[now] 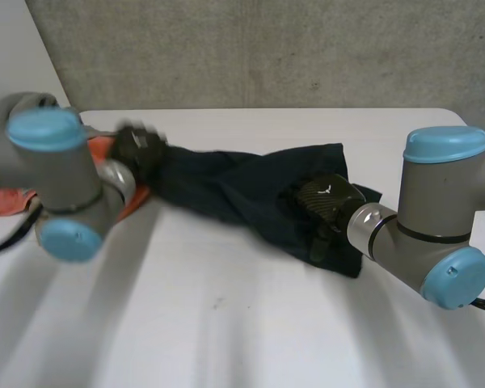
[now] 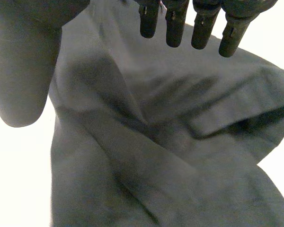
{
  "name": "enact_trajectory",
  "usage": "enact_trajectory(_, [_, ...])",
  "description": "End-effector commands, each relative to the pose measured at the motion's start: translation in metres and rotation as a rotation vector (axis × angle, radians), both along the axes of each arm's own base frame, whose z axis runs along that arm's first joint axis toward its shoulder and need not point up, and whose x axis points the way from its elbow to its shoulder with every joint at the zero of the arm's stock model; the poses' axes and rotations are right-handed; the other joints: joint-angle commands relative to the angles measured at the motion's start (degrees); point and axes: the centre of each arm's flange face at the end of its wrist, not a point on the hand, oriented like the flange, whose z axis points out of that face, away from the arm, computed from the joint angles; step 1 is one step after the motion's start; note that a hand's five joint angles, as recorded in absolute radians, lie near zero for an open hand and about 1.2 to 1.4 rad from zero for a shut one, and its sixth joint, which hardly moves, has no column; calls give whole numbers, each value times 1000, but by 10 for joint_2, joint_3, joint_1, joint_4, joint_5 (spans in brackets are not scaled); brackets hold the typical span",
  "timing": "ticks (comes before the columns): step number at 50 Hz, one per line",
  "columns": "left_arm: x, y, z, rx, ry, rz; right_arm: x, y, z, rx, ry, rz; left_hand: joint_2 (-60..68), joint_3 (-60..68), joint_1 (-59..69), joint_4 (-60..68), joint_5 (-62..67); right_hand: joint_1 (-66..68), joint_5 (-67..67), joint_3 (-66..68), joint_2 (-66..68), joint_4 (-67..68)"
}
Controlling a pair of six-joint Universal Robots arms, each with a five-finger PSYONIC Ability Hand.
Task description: Fold the laundry.
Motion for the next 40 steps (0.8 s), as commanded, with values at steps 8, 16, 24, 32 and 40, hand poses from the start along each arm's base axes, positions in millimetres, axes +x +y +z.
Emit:
enact_trajectory(8, [-40,-4,230,-572,705,-212,-24,-39,32,-59,-100,-158,135,145,142,135,150,-30,-28,-20,-18,-17])
enact_trajectory(16, [-117,27,138,-133,743,-495,-48,-66,50,-78,-175,-295,135,145,142,135,150,-30,-28,-20,-18,-17])
enact_trajectory(24, [-162,93,30,285,568,-656,-66,-85,60,-113,-198,-364,3,13,10,3,18,-30,-28,-20,-18,-17])
enact_trajectory(32, [-150,123,34,291,378,-645,-68,-86,61,-119,-197,-371,-447,-436,-439,-446,-432,-30,-28,-20,-18,-17])
enact_trajectory(40, [-113,112,83,219,379,-474,-59,-74,63,-107,-196,-331,-474,-464,-466,-473,-459,-30,-28,-20,-18,-17])
